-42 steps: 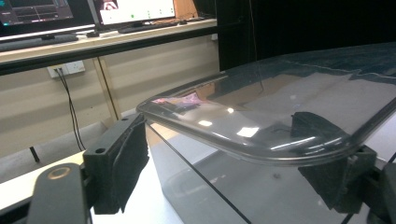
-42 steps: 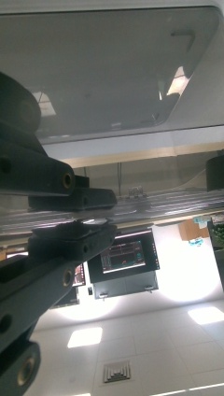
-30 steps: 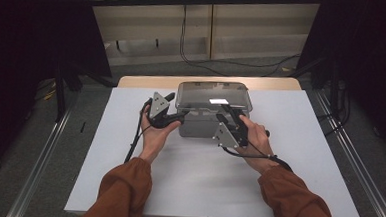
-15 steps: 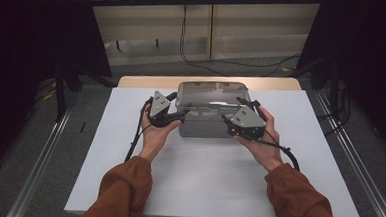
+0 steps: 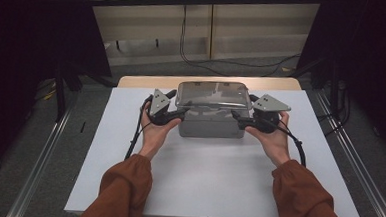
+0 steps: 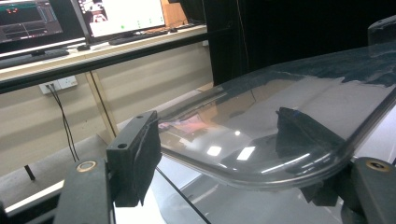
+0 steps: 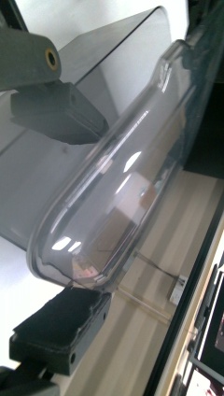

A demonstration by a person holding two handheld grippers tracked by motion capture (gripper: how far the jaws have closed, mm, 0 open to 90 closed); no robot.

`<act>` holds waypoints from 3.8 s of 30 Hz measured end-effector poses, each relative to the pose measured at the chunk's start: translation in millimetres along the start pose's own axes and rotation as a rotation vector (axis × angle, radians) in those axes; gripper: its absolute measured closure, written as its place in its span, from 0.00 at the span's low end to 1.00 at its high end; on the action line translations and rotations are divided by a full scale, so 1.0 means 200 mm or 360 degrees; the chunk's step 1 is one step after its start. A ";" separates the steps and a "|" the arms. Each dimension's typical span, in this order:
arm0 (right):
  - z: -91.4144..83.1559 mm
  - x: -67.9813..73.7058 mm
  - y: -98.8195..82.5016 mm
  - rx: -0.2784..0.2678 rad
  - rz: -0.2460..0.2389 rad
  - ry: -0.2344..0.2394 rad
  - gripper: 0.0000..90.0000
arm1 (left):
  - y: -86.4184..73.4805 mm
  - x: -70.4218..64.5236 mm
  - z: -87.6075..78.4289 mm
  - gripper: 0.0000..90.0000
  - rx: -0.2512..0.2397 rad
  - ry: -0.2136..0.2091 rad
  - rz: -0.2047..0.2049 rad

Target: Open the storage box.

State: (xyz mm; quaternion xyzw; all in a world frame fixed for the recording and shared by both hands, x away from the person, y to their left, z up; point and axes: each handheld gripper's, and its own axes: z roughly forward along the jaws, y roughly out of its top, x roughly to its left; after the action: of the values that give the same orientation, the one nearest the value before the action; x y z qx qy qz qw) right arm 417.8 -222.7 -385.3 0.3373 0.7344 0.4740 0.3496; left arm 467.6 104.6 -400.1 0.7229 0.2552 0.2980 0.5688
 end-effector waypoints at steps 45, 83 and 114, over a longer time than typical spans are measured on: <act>0.08 -0.18 0.06 -0.0230 0.0078 0.0062 0.45 | 0.14 0.08 0.03 0.47 -0.0073 -0.0078 -0.0020; 0.16 -0.31 0.16 -0.0276 0.0130 -0.0007 0.51 | 0.21 0.18 0.12 0.69 -0.0147 -0.0019 0.0025; 0.31 -0.38 0.08 -0.0218 0.0200 -0.0016 0.63 | 0.17 0.27 0.21 0.77 -0.0116 0.0019 0.0010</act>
State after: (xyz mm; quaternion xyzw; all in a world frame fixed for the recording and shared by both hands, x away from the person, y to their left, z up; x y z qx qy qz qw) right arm 512.5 -251.7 -374.9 0.3605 0.6759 0.5424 0.3449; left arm 535.9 108.0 -366.1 0.7007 0.2453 0.3132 0.5922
